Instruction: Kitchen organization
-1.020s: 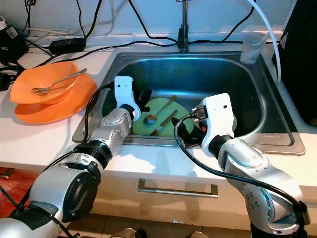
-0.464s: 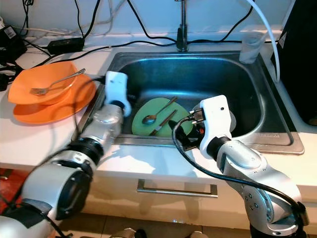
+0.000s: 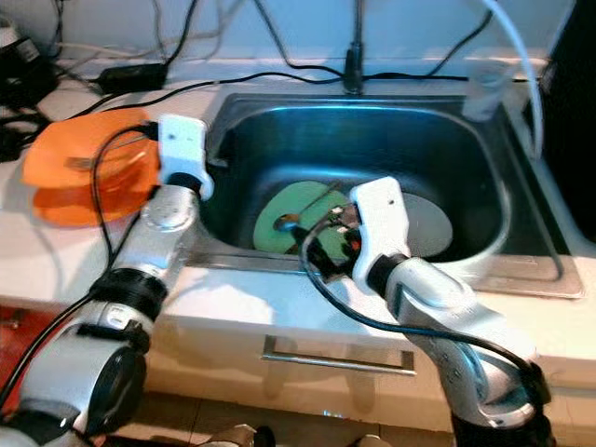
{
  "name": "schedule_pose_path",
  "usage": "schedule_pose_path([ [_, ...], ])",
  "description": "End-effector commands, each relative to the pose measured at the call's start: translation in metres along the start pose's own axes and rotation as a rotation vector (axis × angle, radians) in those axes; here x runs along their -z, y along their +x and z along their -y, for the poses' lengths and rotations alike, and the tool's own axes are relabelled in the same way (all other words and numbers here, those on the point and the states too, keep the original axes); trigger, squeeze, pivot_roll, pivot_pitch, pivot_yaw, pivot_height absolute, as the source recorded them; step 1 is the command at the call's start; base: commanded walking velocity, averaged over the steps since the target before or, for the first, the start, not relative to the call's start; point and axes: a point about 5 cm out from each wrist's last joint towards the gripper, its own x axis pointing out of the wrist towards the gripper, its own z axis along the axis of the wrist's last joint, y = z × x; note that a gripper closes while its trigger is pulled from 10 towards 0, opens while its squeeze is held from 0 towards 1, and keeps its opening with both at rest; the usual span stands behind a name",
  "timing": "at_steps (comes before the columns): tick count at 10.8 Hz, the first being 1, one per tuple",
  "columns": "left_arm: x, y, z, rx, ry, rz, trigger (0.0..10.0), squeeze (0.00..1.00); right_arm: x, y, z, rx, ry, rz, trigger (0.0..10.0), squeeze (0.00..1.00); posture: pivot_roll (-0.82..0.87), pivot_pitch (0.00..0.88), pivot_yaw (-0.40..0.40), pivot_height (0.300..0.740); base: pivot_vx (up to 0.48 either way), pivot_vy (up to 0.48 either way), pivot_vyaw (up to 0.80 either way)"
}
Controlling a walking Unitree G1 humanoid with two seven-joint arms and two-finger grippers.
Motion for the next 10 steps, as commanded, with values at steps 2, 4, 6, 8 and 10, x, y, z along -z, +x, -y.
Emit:
schedule_pose_path([
  [2, -0.010, -0.009, -0.013, -0.034, 0.059, 0.043, 10.0, 1.00, -0.002, 0.008, -0.007, -0.055, -0.012, 0.017, 10.0, 0.00, 0.01, 0.082, 0.074, 0.740, 0.000, 0.000, 0.00],
  [4, -0.024, -0.015, -0.025, -0.070, 0.120, 0.100, 10.0, 1.00, -0.003, 0.012, -0.012, -0.101, -0.014, 0.028, 10.0, 0.00, 0.03, 0.081, 0.067, 0.740, 0.000, 0.000, 0.00],
  [6, -0.033, -0.017, -0.045, -0.144, 0.204, 0.120, 10.0, 1.00, -0.004, 0.015, -0.022, -0.172, -0.025, 0.047, 10.0, 0.00, 0.05, 0.080, 0.065, 0.740, 0.000, 0.000, 0.00],
  [8, -0.033, -0.018, -0.052, -0.154, 0.215, 0.097, 10.0, 1.00, -0.004, 0.017, -0.026, -0.200, -0.031, 0.063, 10.0, 0.00, 0.05, 0.075, 0.071, 0.740, 0.000, 0.000, 0.00],
  [10, -0.033, -0.017, -0.052, -0.149, 0.215, 0.082, 10.0, 1.00, -0.003, 0.017, -0.025, -0.189, -0.031, 0.068, 10.0, 0.00, 0.05, 0.072, 0.076, 0.740, 0.000, 0.000, 0.00],
])
